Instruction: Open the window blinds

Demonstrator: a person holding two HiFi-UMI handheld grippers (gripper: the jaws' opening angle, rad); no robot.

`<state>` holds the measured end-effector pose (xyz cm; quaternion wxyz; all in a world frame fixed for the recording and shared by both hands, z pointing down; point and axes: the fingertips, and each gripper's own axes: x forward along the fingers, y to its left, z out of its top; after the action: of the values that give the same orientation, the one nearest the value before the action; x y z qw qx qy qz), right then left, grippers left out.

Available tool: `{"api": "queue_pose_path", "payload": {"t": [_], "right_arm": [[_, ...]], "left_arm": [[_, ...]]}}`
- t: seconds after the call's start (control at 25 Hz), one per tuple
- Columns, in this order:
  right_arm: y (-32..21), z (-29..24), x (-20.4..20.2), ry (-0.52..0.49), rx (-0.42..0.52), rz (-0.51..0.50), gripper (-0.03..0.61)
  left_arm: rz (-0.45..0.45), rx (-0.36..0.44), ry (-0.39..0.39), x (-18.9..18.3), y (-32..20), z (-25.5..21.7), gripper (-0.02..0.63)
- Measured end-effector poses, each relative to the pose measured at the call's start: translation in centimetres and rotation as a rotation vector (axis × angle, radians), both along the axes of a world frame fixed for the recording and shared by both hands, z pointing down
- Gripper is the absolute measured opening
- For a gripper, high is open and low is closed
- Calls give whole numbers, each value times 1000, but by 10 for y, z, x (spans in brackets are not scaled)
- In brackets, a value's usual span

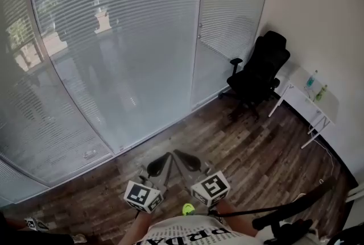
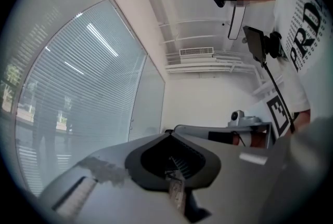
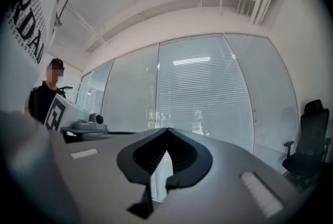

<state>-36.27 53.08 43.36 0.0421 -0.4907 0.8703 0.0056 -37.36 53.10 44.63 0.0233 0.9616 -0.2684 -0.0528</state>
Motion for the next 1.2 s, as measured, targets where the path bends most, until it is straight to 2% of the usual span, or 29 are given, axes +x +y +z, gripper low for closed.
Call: {"api": "queue_pose_path", "payload": {"t": [0.2, 0.52, 0.8, 0.96, 1.2], "right_arm": [[-45, -11, 41, -13, 14, -22, 8], [-89, -18, 89, 28, 35, -33, 8], [-119, -19, 122, 7, 23, -5, 8], [-148, -15, 128, 15, 23, 16, 8], [-191, -24, 140, 33, 28, 48, 6]], "left_arm": [[-11, 33, -32, 42, -45, -12, -9], [-14, 87, -83, 91, -90, -18, -8], [-7, 85, -84, 123, -121, -18, -8], [3, 96, -81, 129, -150, -15, -9], [18, 83, -30, 143, -195, -29, -9]]}}
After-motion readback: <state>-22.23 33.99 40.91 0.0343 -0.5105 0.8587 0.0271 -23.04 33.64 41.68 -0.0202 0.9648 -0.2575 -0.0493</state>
